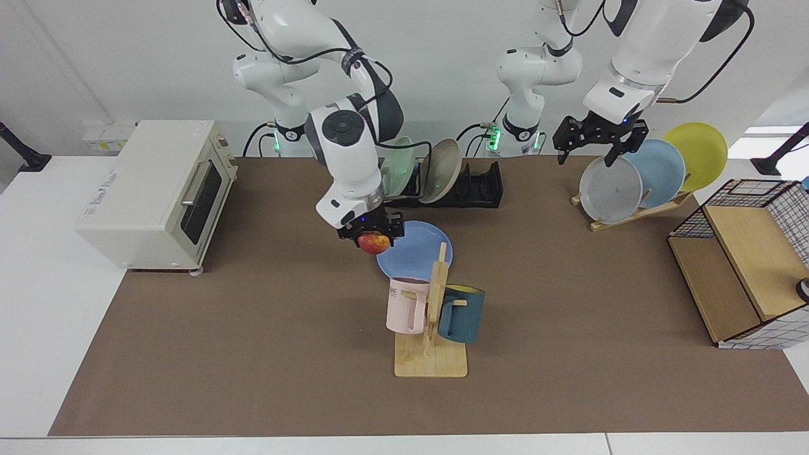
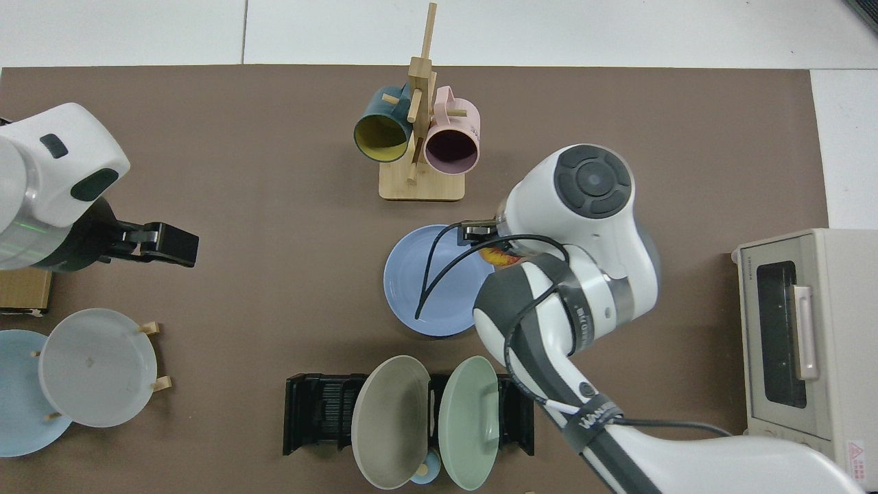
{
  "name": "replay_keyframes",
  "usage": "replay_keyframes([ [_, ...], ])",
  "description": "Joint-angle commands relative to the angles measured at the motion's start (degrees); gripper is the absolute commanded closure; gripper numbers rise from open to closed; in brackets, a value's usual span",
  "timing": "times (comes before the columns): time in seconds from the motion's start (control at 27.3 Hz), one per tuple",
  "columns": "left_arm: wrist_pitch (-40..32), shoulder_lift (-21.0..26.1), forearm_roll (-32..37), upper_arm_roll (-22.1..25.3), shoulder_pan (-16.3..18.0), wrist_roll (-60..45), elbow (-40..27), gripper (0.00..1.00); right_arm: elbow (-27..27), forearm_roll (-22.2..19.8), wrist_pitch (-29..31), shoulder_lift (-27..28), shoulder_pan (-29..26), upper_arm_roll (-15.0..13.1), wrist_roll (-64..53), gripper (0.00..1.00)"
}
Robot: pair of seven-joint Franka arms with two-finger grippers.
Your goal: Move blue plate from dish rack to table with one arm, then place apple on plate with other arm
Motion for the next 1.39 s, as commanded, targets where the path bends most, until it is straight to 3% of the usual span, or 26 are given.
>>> replay_keyframes([
  [0.0, -1.1, -0.6, 0.8, 0.9, -0.4, 0.8, 0.2, 0.0, 0.8, 0.3, 1.5, 3.0, 4.9, -0.4, 6.9, 1.0],
  [0.77, -1.3, -0.6, 0.8, 1.1, -0.3, 1.6, 0.3, 0.0, 0.0, -1.3, 6.3, 7.6, 9.1, -0.4, 13.5, 1.0],
  [1.25, -1.3, -0.6, 0.8, 1.1, -0.3, 1.6, 0.3, 0.0, -4.4, -1.3, 8.9, 7.6, 9.2, -0.3, 13.6, 0.99],
  [1.28, -1.3, -0.6, 0.8, 1.1, -0.3, 1.6, 0.3, 0.0, -4.4, -1.3, 8.3, 7.5, 9.2, -0.4, 13.6, 0.86],
  [1.32, -1.3, -0.6, 0.8, 1.1, -0.3, 1.6, 0.3, 0.0, -4.4, -1.3, 8.1, 7.5, 9.4, -0.4, 13.6, 0.66],
  [1.36, -1.3, -0.6, 0.8, 1.1, -0.3, 1.6, 0.3, 0.0, -4.5, -1.3, 7.9, 7.4, 9.6, -0.4, 13.6, 0.32],
])
